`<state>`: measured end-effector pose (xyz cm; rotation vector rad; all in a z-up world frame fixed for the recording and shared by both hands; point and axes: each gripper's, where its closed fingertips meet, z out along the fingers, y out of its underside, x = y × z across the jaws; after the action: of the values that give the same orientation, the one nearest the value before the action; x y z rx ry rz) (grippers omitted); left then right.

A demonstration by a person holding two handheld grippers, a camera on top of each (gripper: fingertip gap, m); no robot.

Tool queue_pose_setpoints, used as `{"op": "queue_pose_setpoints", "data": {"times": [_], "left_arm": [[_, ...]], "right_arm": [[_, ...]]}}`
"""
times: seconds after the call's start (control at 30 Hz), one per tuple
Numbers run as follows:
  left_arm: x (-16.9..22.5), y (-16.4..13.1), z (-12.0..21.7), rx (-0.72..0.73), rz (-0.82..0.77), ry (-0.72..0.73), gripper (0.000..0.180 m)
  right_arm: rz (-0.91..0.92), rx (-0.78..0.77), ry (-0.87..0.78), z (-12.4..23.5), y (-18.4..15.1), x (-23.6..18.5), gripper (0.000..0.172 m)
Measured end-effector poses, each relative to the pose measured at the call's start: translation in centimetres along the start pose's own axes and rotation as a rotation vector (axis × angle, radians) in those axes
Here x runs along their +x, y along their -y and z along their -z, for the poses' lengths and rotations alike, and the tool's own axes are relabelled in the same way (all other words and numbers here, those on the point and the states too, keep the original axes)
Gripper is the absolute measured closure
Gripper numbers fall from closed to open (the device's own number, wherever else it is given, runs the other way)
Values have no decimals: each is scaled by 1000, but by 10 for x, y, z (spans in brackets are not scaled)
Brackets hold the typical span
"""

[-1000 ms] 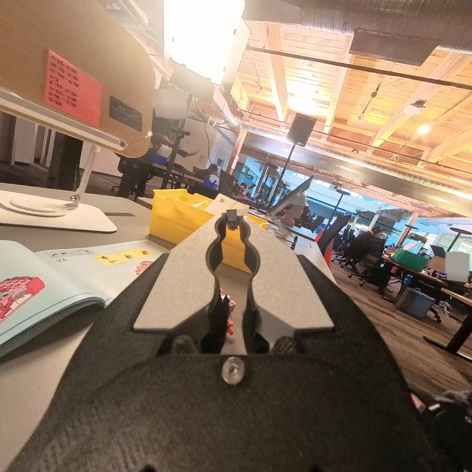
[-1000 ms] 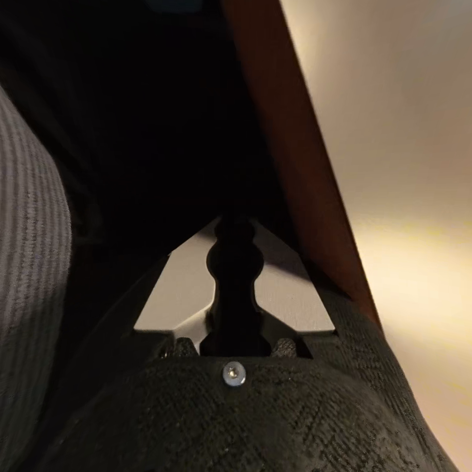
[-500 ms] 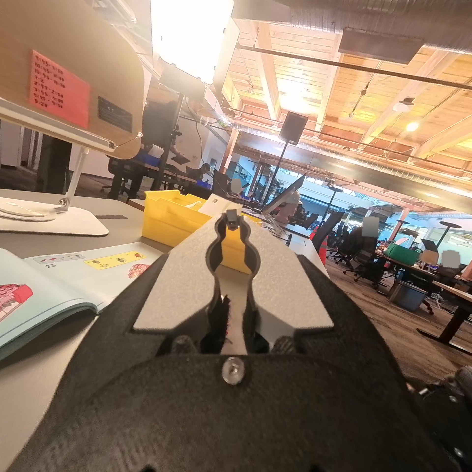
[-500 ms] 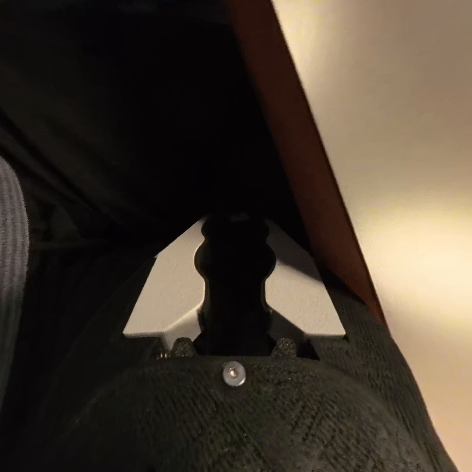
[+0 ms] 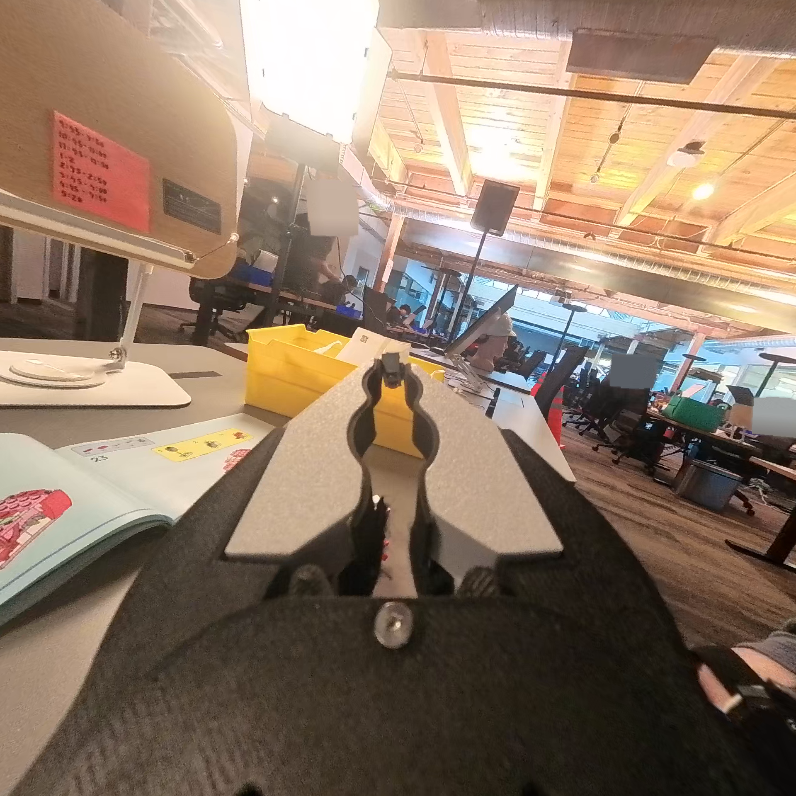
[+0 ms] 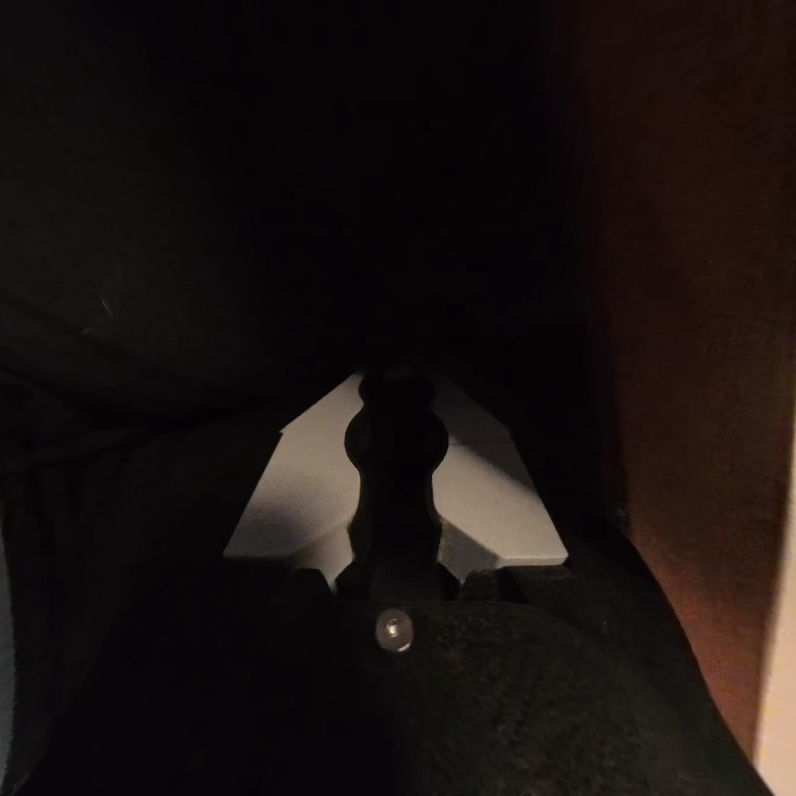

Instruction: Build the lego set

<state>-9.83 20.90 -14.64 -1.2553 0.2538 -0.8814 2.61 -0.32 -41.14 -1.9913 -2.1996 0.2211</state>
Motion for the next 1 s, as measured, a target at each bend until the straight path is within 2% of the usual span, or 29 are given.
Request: {"op": "queue_pose_setpoints", "data": {"times": [0.03,0.2,0.3,0.37,0.4,0.47,0.5,0.57,0.63,0.67,0.73,0.8,0.9,1.0], "left_arm": [[1,0,0,-2,-7,1,172],[3,-1,1,-6,-39,0,172],[0,-5,-1,-20,-44,9,172],[-1,-7,-1,-28,-48,17,172],[-2,-8,-1,-31,-52,23,172],[-4,-7,0,-30,-59,33,172],[-5,-7,0,-29,-63,38,172],[-7,-4,1,-25,-71,50,172],[-14,2,1,4,-68,93,172],[-21,7,-3,13,-20,123,172],[-18,23,-18,21,7,87,172],[-15,37,-33,-7,-79,55,172],[-20,40,-44,-76,-176,9,172],[-37,36,-41,-85,-190,23,172]], "right_arm": [[16,-9,12,0,-3,-4,155],[110,55,-45,22,-12,-14,155],[159,179,-155,65,-5,-10,155],[257,260,-324,110,5,13,156],[340,259,-458,135,8,36,156],[556,153,-725,178,10,90,156],[684,60,-809,189,9,115,156],[955,-174,-878,188,5,161,156],[1187,-344,-886,176,5,196,156],[1292,-383,-878,167,9,208,156],[1473,-439,-826,148,12,224,156],[1616,-460,-765,135,14,234,156],[1710,-401,-622,122,10,234,153],[1702,-336,-519,120,7,235,132]]}}
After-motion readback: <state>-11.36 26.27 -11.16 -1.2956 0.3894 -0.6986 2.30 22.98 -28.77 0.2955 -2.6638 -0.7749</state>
